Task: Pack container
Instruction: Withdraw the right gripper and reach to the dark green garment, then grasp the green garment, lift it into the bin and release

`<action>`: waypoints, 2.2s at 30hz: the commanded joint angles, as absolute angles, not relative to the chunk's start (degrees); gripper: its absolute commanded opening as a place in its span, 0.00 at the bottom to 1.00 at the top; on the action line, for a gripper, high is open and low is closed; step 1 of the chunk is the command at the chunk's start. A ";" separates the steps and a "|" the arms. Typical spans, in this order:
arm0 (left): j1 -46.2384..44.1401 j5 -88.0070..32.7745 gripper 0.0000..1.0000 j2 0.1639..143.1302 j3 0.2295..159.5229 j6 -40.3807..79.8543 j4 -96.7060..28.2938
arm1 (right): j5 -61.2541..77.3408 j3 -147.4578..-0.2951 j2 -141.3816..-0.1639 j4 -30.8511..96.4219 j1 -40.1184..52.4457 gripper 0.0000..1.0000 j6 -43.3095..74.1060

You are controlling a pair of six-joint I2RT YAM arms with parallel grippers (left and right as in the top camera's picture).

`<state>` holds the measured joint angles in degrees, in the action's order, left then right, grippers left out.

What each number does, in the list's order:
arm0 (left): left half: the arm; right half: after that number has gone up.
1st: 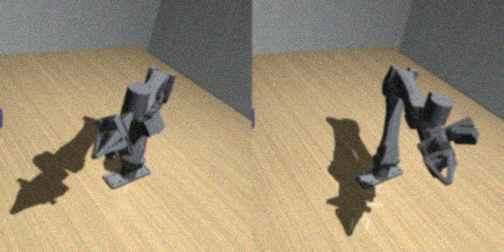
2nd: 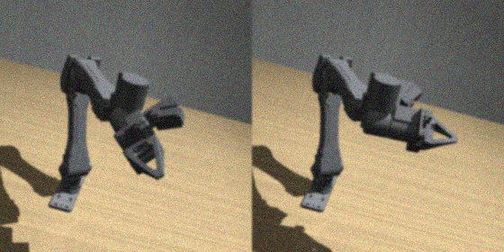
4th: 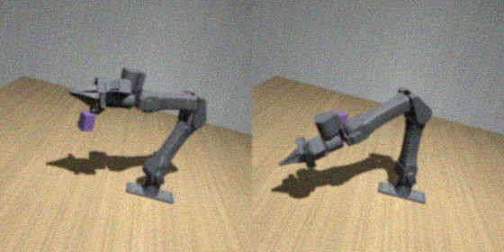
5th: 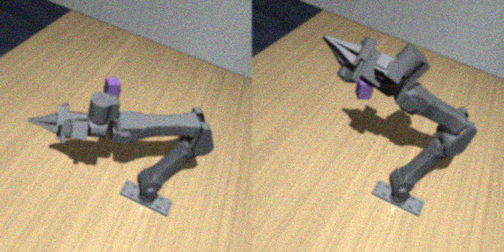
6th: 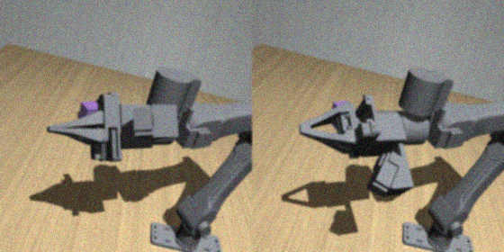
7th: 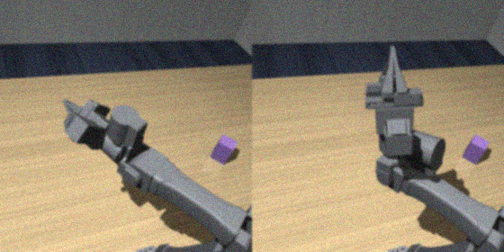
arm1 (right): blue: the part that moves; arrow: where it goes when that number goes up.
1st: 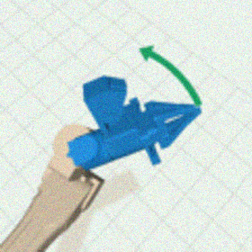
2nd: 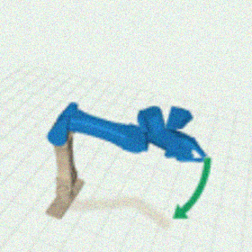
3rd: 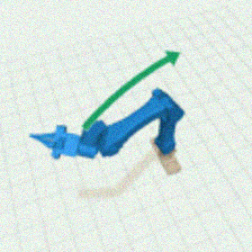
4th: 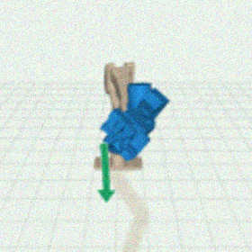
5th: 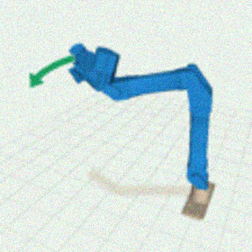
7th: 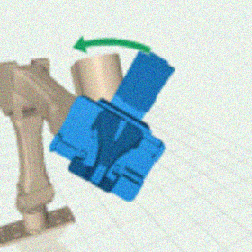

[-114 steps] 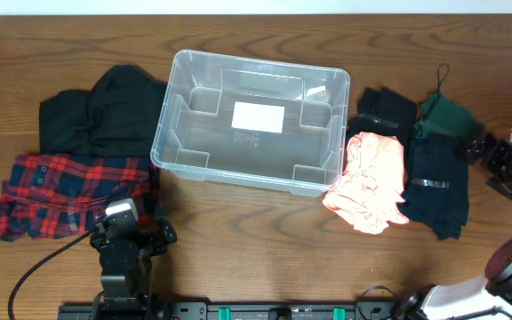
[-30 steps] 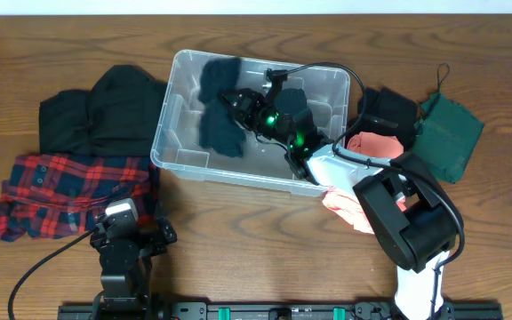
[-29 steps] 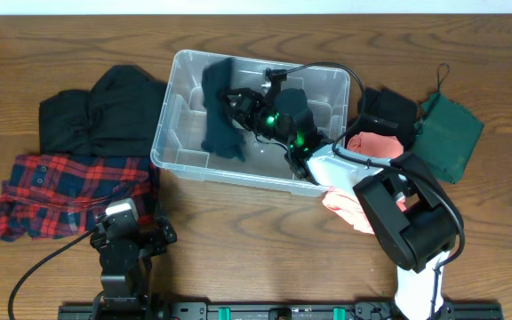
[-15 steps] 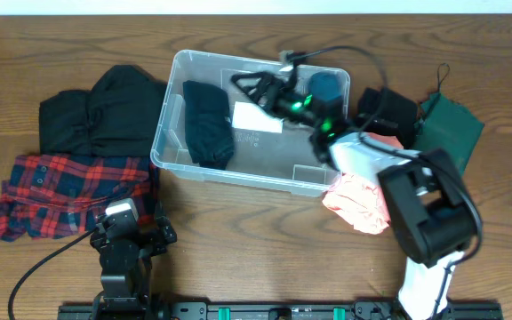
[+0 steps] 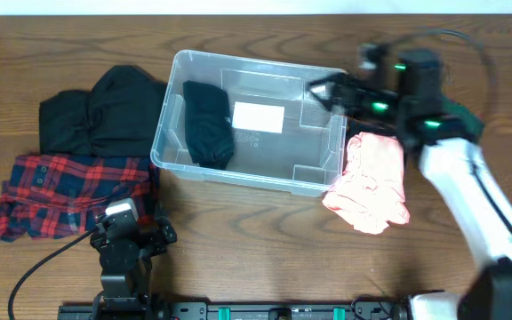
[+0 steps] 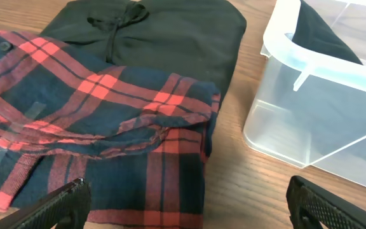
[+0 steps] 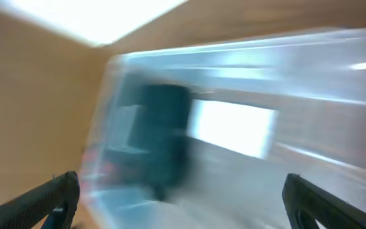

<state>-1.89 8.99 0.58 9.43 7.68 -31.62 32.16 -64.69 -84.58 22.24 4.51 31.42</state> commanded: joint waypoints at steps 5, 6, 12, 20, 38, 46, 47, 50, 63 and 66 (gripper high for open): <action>-1.78 9.04 0.98 0.19 8.51 7.60 -31.59 | 15.14 -65.21 -77.82 34.72 -13.98 0.99 22.02; -1.78 9.04 0.98 0.19 8.51 7.60 -31.59 | 15.79 -65.17 -78.22 35.42 -16.78 0.99 22.02; -1.78 9.04 0.98 0.19 8.51 7.60 -31.59 | 19.11 -65.12 -83.61 37.08 -30.55 0.98 21.04; -1.78 9.04 0.98 0.19 8.51 7.60 -31.57 | 19.09 -65.12 -95.68 37.58 -35.29 0.98 15.07; -1.78 9.04 0.98 0.19 8.51 7.60 -31.59 | 31.77 -65.08 -112.68 29.23 -36.29 0.74 8.49; -1.78 9.04 0.98 0.19 8.51 7.60 -31.57 | 32.58 -65.12 -111.46 29.67 -36.18 0.29 8.71; -1.78 9.04 0.98 0.19 8.51 7.60 -31.59 | 33.26 -65.12 -110.96 29.89 -36.18 0.27 8.71; -1.78 9.04 0.98 0.19 8.51 7.60 -31.59 | 36.71 -65.25 -106.45 31.83 -36.05 0.23 9.19; -1.78 9.04 0.98 0.19 8.51 7.60 -31.59 | 43.55 -65.25 -69.25 33.85 -15.59 0.06 16.14; -1.78 9.04 0.98 0.19 8.51 7.60 -31.59 | 43.53 -65.25 -65.69 28.82 -7.70 0.06 20.45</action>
<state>-1.89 8.97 0.58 9.43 7.68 -31.66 41.39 -64.84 -67.61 30.81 -12.75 14.94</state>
